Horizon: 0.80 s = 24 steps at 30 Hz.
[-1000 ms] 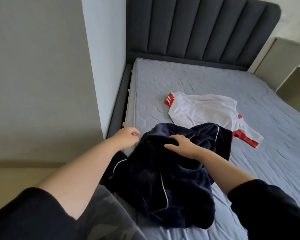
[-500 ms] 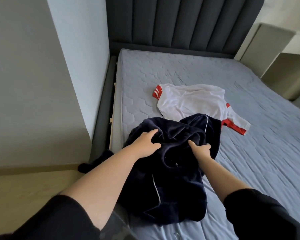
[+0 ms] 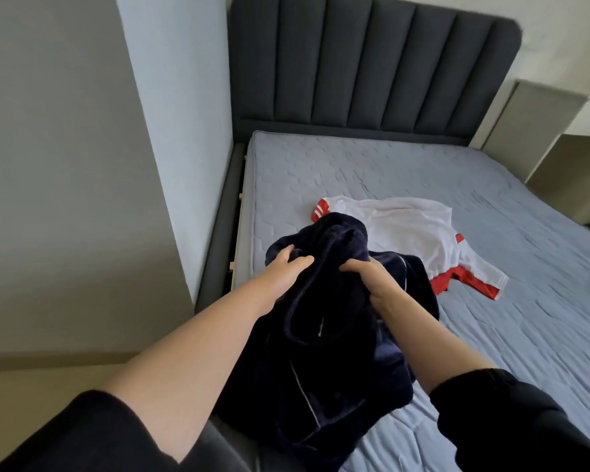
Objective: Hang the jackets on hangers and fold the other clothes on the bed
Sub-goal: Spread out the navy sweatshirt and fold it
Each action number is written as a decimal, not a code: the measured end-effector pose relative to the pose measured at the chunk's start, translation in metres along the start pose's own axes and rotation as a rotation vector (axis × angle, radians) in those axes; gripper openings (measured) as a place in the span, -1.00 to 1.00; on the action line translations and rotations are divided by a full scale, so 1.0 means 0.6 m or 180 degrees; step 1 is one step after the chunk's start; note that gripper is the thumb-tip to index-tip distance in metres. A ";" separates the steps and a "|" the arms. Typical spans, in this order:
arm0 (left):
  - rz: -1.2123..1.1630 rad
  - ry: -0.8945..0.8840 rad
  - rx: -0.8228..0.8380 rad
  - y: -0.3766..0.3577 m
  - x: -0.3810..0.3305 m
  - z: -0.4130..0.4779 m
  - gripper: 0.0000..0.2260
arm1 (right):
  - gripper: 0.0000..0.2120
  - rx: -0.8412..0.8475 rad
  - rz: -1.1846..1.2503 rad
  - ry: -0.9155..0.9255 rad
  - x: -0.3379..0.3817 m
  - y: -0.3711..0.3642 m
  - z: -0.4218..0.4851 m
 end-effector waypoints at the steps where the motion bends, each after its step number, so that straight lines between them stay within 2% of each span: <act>1: 0.0002 -0.0035 -0.0065 0.018 -0.018 -0.001 -0.44 | -0.82 0.0097 -0.0076 0.0103 0.024 -0.021 -0.009; 5: 0.0084 -0.0289 -0.0292 0.115 -0.093 -0.030 -0.76 | -0.79 0.0469 -0.0249 0.0520 0.115 -0.115 -0.058; 9: 0.0292 -0.0594 -0.0785 0.242 -0.166 -0.078 -0.65 | -0.81 0.0870 -0.0334 0.0923 0.204 -0.219 -0.120; 13: 0.0358 -0.0971 -0.1387 0.380 -0.240 -0.159 -0.76 | -0.80 0.1338 -0.0263 0.1299 0.292 -0.337 -0.213; 17: 0.0355 -0.1154 -0.1976 0.517 -0.276 -0.256 -0.75 | -0.72 0.1809 -0.0324 0.1663 0.360 -0.457 -0.337; 21: 0.0385 -0.1428 -0.2532 0.640 -0.285 -0.373 -0.86 | -0.75 0.2109 -0.0421 0.2367 0.414 -0.563 -0.467; 24: 0.0688 -0.1368 -0.2740 0.721 -0.268 -0.457 -0.90 | -0.73 0.2165 -0.0546 0.3138 0.450 -0.618 -0.557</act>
Point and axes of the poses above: each hand's wrist, its own z-axis towards the middle knuckle, its own y-axis out of the back of the hand, x = y × z, the point moved 7 cm from there along z, towards the middle knuckle, and after that the axes turned 13 degrees about -x, right-handed, at the moved point
